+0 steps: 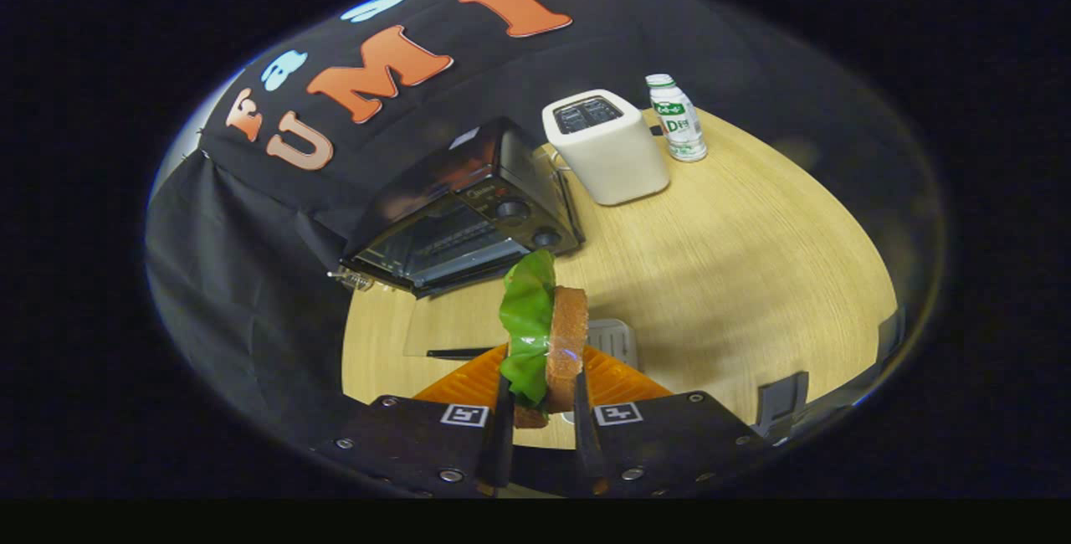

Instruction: Open the toaster oven, put the food inside, and close the toaster oven door.

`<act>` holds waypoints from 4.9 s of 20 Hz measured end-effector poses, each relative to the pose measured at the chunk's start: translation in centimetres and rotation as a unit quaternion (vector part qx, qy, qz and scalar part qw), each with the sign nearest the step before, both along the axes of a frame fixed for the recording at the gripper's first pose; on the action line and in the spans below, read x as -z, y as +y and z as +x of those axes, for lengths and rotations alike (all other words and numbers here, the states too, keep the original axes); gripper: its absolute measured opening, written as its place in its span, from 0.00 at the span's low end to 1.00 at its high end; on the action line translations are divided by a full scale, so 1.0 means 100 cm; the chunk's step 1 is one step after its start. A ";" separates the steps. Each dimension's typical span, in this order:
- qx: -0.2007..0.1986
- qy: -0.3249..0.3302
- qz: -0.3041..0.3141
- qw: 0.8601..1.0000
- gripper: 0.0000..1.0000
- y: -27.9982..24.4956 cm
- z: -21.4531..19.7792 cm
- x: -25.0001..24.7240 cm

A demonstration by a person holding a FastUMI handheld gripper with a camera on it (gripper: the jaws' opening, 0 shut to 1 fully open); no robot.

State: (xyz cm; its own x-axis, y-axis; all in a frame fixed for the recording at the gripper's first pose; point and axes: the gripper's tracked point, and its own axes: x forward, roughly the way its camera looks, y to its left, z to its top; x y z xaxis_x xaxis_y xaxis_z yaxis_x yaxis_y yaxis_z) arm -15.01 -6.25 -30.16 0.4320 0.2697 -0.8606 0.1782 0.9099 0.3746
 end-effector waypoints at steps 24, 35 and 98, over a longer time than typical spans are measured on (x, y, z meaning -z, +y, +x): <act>0.135 -0.044 0.192 0.971 0.31 0.169 0.134 0.066; 0.203 -0.104 0.202 0.952 0.31 0.200 0.181 0.105; -0.154 -0.032 -0.033 0.987 0.90 0.187 0.007 0.110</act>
